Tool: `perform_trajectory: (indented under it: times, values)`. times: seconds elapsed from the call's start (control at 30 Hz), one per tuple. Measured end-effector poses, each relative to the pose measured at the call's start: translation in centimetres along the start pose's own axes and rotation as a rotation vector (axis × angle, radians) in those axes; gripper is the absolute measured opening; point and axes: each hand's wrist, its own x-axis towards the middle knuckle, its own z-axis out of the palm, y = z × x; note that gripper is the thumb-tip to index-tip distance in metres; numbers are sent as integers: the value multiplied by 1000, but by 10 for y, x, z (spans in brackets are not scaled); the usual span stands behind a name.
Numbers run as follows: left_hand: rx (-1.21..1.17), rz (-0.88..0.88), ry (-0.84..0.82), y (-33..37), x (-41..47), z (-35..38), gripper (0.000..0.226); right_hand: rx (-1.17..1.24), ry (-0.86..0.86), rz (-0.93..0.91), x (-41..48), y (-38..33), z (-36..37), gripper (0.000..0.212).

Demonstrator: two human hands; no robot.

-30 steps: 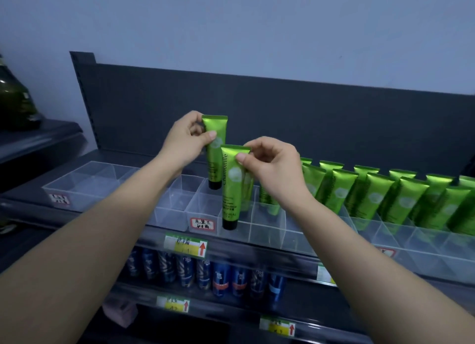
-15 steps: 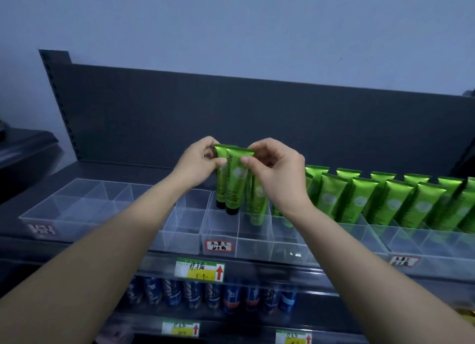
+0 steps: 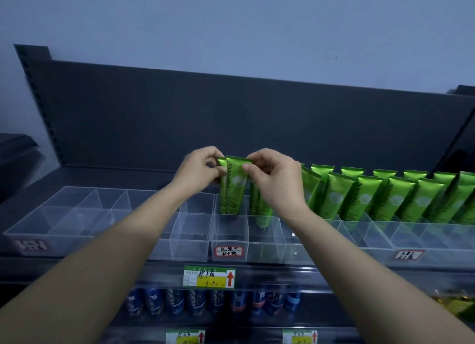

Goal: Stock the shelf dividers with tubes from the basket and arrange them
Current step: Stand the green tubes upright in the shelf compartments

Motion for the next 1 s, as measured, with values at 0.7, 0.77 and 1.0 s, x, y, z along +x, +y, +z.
perform_trajectory:
  times: [0.7,0.77,1.0]
  values:
    - [54,-10,-16,5,1,-7,11,-257,-95,29,-1,8,7,10]
    - [92,7,-11,7,2,-8,10,-314,-94,-17,-3,5,5,12]
    - [252,168,35,30,-3,-5,7,-455,-50,-147,-9,-10,-7,20]
